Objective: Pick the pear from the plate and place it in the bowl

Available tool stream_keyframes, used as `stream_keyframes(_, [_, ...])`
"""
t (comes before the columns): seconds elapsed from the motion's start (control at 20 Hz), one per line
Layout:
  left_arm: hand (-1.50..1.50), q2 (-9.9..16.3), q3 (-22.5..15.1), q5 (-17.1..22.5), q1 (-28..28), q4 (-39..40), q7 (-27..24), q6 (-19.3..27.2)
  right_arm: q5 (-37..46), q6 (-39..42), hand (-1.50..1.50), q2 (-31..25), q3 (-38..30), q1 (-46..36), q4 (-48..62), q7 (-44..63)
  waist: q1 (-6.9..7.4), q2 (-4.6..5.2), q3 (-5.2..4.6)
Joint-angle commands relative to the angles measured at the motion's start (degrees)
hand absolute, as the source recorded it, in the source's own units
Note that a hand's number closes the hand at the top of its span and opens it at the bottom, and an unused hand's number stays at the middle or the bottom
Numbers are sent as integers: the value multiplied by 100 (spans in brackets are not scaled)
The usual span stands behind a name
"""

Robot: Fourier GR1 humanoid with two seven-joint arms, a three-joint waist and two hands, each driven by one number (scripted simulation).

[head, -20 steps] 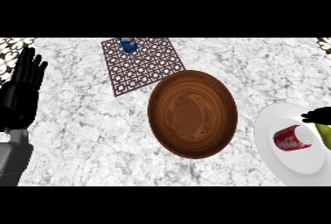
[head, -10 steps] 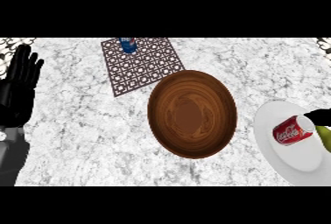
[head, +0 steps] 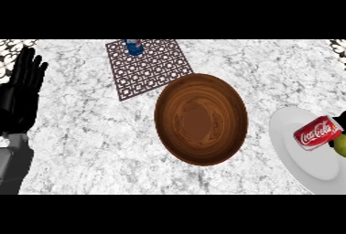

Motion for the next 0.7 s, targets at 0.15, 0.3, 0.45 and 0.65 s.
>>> stream_keyframes(0.15, [0,-71,101,52,376,-153,-108,-126,-537,-207,150,-163,-717,97,343,112,-63,-15,28])
stream_keyframes(0.3, [0,27,209,1,230,-65,90,82,-1243,-416,150,-500,-1448,296,816,1396,-355,-95,27])
stream_keyframes(0.45, [0,80,249,25,212,17,12,-42,-1701,-870,150,-560,-1915,436,986,1954,-374,-81,14])
stream_keyframes(0.65, [0,20,217,35,351,-217,108,-96,-1972,-1576,150,-467,-2191,1102,770,1859,-308,-85,6])
